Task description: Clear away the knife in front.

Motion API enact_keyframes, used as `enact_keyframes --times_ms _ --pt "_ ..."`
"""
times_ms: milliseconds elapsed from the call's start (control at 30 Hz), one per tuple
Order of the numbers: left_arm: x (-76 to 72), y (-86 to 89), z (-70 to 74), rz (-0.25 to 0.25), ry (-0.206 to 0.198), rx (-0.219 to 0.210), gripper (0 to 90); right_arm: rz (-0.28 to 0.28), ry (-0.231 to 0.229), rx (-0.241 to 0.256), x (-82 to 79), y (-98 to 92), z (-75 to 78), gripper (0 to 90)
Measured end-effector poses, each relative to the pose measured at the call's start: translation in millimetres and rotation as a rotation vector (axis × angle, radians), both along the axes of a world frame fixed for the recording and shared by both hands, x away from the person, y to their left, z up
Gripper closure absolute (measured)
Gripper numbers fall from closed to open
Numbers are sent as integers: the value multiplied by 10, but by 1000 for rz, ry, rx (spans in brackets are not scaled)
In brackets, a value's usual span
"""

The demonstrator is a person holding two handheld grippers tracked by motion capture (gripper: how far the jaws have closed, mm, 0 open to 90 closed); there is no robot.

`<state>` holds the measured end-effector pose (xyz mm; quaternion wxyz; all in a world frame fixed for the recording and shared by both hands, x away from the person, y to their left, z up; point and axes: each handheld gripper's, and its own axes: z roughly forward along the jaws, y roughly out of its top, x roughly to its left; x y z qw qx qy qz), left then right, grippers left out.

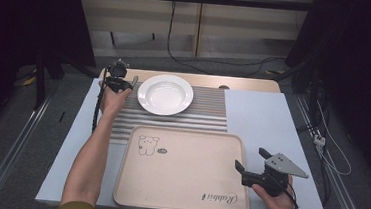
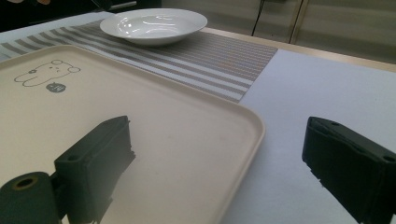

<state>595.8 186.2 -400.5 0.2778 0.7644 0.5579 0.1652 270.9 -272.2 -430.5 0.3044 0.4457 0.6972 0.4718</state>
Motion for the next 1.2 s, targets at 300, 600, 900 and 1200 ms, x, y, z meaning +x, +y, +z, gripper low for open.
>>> enact_keyframes --times_ms 300,600,900,1200 --pt "-89 67 156 19 -7 -33 800 0 -2 -1 4 3 2 84" --pt "-180 112 259 14 -9 -38 800 1 -1 -2 9 8 -1 84" --pt "-300 133 378 -14 -35 -45 800 3 1 -4 11 34 -2 84" --pt "-410 33 377 -35 -27 -39 800 3 2 -5 15 40 -4 84"
